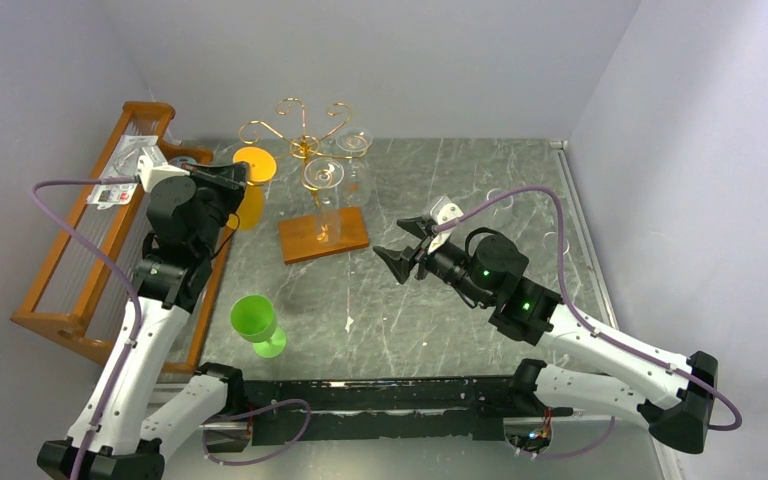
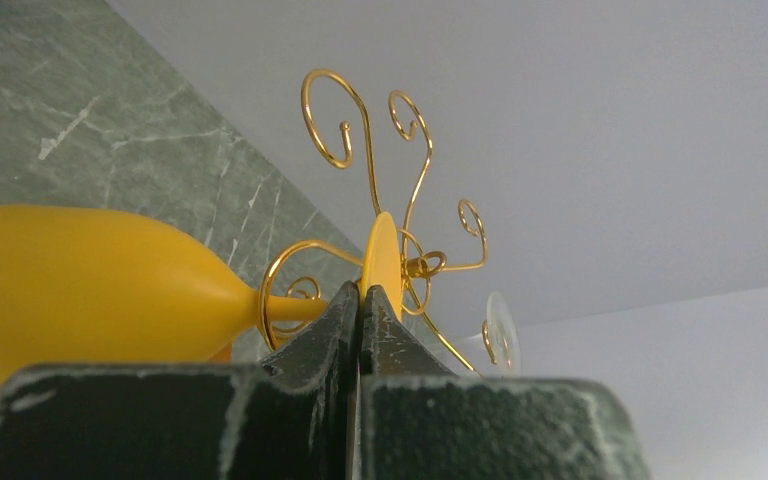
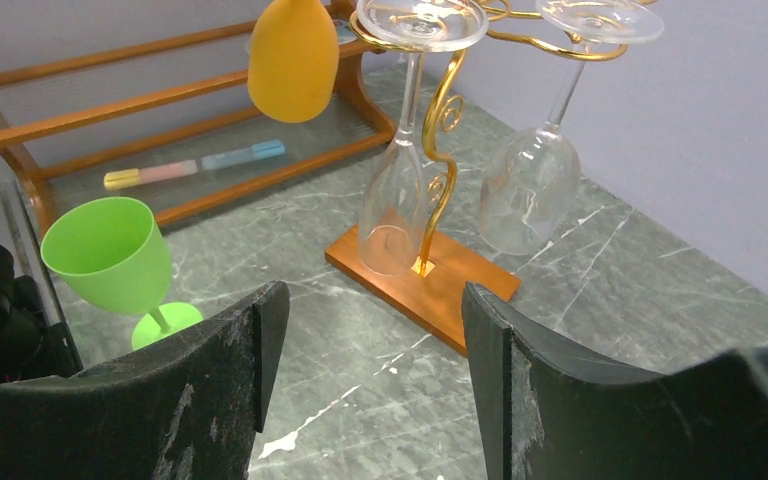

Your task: Place the wine glass upside down on the wine glass rack

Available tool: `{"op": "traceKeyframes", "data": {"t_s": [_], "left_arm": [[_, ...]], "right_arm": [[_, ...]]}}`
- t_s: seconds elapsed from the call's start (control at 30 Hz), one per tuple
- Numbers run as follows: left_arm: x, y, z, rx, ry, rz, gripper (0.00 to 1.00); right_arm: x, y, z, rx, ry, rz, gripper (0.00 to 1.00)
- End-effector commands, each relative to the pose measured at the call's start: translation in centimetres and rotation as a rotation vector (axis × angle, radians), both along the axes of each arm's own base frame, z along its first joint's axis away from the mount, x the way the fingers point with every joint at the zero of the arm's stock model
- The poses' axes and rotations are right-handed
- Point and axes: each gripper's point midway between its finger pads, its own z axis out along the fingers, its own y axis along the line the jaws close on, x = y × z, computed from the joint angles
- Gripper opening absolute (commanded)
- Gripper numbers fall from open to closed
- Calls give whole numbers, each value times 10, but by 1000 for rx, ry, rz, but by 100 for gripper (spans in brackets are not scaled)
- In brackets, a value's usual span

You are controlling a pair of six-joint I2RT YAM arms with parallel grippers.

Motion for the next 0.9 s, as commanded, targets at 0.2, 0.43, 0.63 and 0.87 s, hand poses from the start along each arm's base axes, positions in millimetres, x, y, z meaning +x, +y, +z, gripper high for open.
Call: {"op": "traceKeyframes", "data": {"t_s": [0.2,0.43,0.63,0.87], "left_arm": [[-3,-21,-1,-62,-21,-132,5],[-4,-29,-16,25,33,-199,7],[-7,-24,-30,93,117,-189,19],[-16,-21,-40,153,173,-204,32]], "right_arm": [[-3,0,9,28,-3,9,68],[-4,-1,9,33,-1,10,68],[-5,3,8,28,12,25,68],[-6,6,6,31,62,30,68]]}}
